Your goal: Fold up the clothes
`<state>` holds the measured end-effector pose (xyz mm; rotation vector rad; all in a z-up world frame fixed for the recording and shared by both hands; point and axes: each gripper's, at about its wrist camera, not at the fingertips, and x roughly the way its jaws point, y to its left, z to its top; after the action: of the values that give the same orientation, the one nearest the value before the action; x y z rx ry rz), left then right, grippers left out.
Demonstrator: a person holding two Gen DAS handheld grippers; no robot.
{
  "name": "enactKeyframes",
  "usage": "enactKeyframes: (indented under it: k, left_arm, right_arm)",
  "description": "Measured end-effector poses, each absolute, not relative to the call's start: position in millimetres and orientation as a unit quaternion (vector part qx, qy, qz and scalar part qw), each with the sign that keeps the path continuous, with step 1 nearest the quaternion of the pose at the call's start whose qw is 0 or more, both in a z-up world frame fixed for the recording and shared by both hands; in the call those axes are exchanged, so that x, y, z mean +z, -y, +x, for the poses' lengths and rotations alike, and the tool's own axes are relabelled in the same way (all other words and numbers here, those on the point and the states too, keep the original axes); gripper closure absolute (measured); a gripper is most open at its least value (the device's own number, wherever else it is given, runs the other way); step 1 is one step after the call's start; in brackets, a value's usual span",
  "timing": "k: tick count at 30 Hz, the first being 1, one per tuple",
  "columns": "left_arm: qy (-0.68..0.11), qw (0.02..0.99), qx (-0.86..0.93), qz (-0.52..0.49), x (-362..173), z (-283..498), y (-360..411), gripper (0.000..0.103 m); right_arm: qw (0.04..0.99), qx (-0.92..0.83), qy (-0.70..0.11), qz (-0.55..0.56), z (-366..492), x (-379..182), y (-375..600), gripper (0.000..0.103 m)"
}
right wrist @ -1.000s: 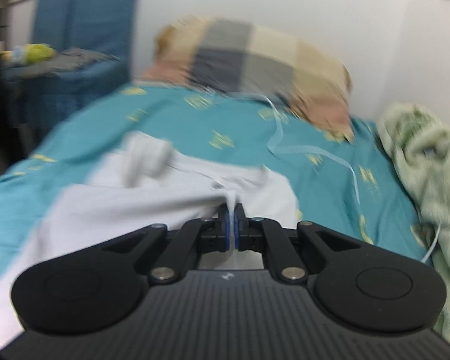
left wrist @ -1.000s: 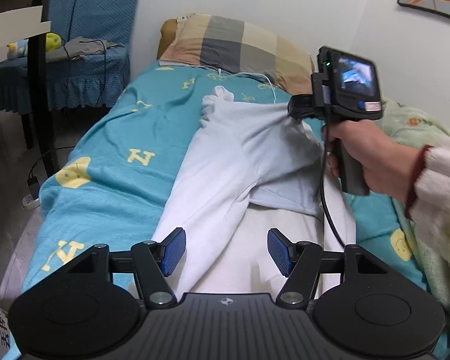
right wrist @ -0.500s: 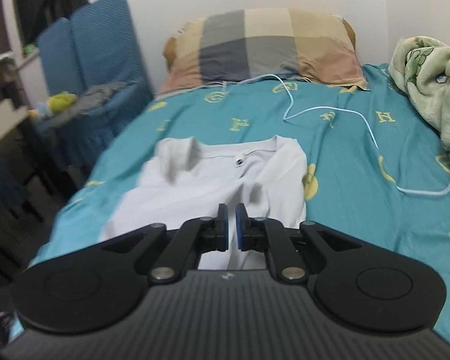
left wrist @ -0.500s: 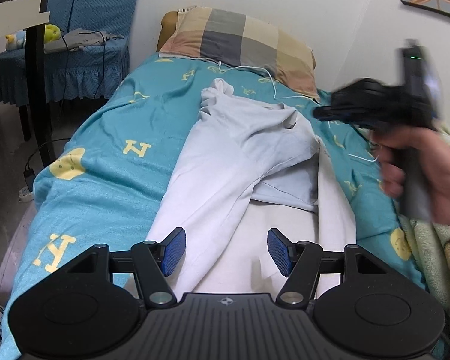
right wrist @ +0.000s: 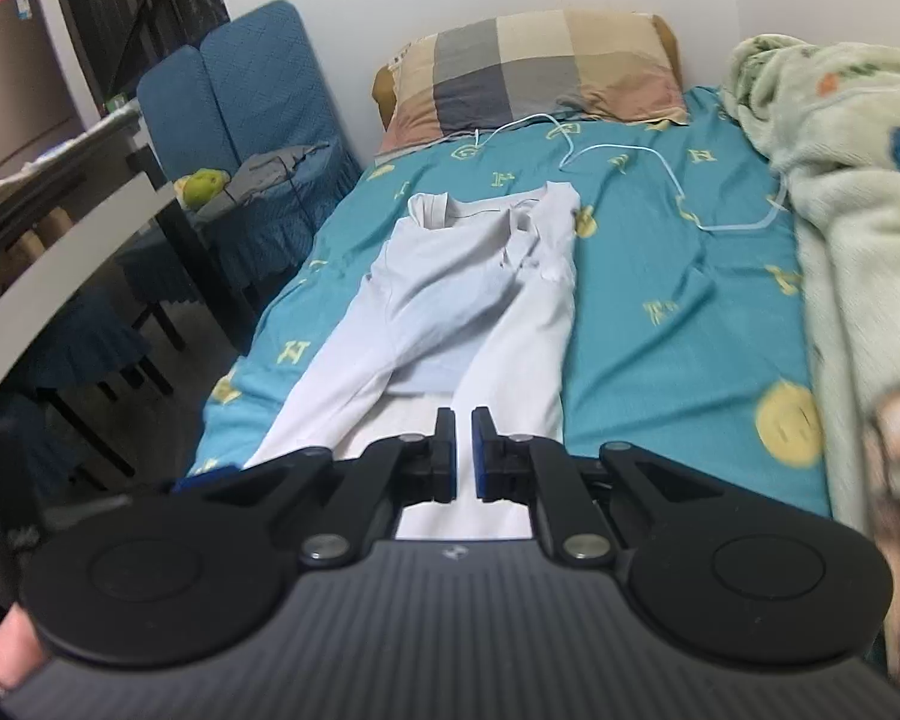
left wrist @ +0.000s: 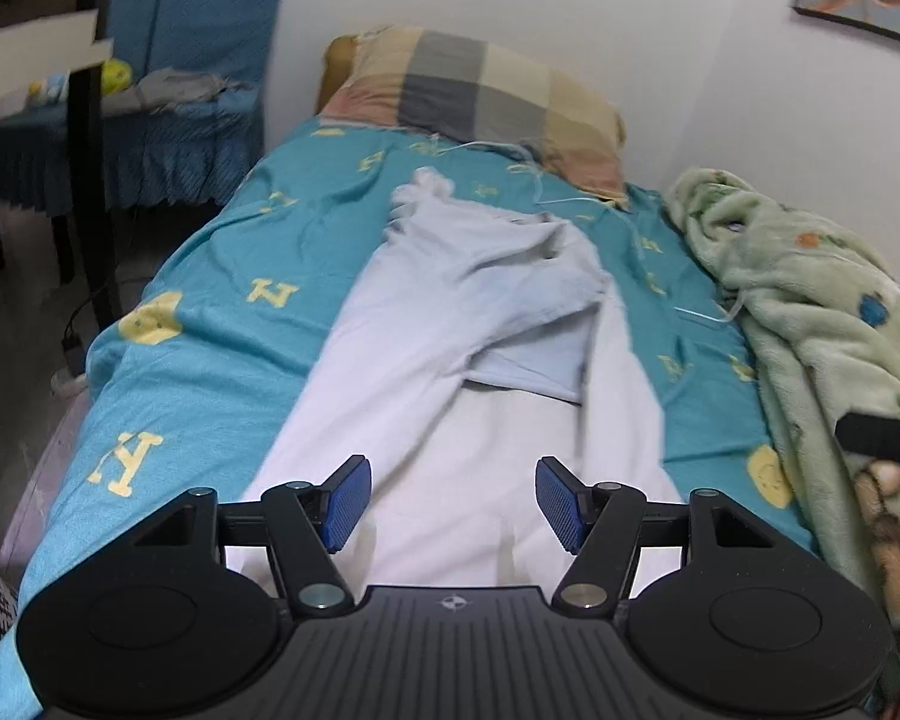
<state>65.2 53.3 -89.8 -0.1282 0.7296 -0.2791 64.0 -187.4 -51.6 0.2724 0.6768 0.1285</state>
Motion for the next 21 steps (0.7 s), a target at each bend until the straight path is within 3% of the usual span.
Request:
enactKeyframes:
  k: [13, 21]
  left_arm:
    - [-0.364, 0.926, -0.1, -0.013, -83, 36, -38, 0.038]
    - [-0.418, 0.904, -0.094, 0.018, -65, 46, -65, 0.036]
  right_arm:
    - [0.937, 0.076, -0.317, 0.127, 31, -70, 193, 0.094]
    - [0.933, 0.081, -0.326, 0.13, 35, -79, 205, 0.093]
